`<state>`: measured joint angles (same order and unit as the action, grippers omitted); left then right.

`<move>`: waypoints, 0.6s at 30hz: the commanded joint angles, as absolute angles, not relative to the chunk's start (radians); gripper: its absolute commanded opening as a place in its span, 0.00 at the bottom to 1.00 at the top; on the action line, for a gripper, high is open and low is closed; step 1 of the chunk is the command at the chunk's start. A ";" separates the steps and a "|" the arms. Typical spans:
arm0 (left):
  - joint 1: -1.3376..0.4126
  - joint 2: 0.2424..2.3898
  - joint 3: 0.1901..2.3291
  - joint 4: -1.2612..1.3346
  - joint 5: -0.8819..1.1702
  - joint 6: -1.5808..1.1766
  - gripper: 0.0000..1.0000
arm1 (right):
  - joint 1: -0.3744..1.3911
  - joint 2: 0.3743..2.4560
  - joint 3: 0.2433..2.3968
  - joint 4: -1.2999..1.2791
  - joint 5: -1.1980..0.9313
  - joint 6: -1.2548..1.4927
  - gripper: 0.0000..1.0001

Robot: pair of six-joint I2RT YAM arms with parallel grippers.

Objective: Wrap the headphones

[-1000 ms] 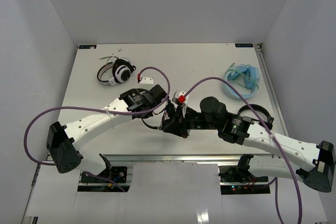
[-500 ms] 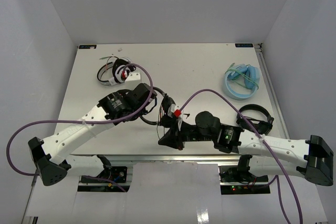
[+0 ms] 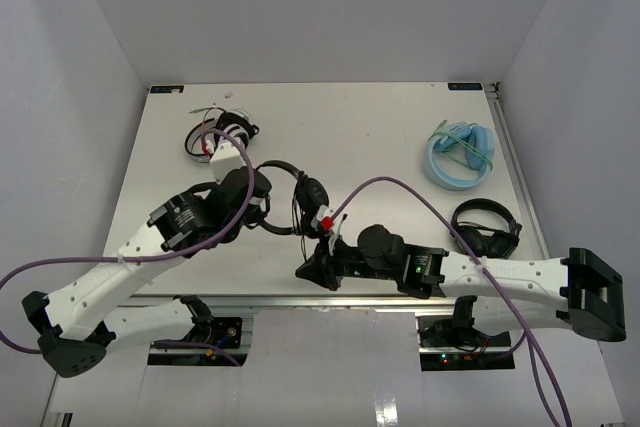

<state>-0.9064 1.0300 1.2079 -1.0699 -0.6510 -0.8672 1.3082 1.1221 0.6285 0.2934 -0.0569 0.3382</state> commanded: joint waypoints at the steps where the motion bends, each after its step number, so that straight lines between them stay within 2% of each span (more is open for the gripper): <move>1: -0.894 0.987 1.214 -0.989 -0.722 -0.936 0.00 | 1.357 1.157 0.649 0.257 0.081 0.356 0.12; 6: -0.896 0.984 1.207 -1.004 -0.741 -0.956 0.00 | 1.390 1.188 0.657 0.286 0.087 0.326 0.17; 18: -0.894 0.963 1.213 -0.997 -0.733 -0.956 0.00 | 1.412 1.203 0.623 0.313 0.148 0.325 0.08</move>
